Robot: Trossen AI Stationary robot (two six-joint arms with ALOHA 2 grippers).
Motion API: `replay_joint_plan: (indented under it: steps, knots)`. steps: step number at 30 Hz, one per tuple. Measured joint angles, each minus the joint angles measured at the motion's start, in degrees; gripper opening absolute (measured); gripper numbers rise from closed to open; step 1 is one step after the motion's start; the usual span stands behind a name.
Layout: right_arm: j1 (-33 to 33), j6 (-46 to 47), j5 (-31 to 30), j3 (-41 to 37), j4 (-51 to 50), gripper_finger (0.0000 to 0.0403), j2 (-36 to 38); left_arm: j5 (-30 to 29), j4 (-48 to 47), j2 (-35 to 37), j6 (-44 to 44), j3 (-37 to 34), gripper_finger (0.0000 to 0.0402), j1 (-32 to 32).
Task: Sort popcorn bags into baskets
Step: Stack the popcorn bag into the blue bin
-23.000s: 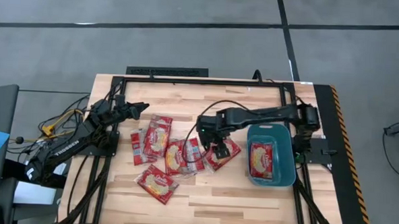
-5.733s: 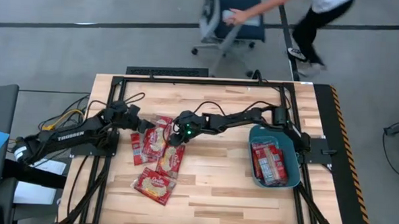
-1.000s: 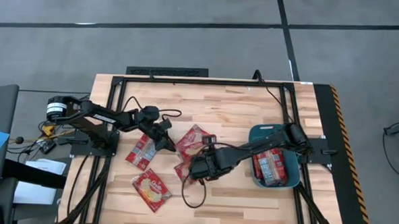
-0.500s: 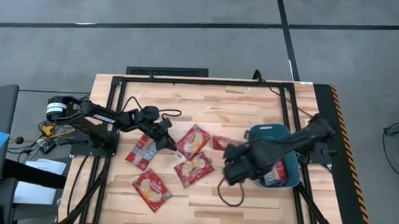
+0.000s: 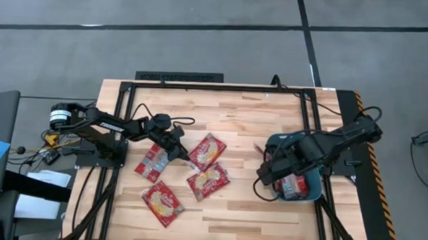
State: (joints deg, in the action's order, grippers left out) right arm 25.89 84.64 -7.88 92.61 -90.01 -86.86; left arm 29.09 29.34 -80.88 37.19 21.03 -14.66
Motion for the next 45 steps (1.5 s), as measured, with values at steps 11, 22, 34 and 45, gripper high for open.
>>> replay_joint_plan:
  steps: [11, 22, 34, 45]
  knots:
    - [0.48, 10.52, 12.1, -8.69, 0.03, 0.0003, 0.37, -1.04, -0.36, 0.0, -1.17, 0.01, 0.029, 0.0]
    - [0.11, 17.54, 16.77, -20.27, 0.01, 0.0003, 0.37, -1.59, -0.39, 0.0, -2.56, 0.01, 0.029, 0.0]
    - [-4.41, 13.32, 12.84, -24.1, 2.46, 0.0018, 0.32, -2.96, -1.21, 0.0, -3.08, 0.03, 0.029, -0.01]
    - [-5.86, 11.17, 12.35, -24.1, 1.87, 0.0044, 0.32, -4.05, -1.87, 0.02, -3.58, 0.03, 0.029, -0.02]
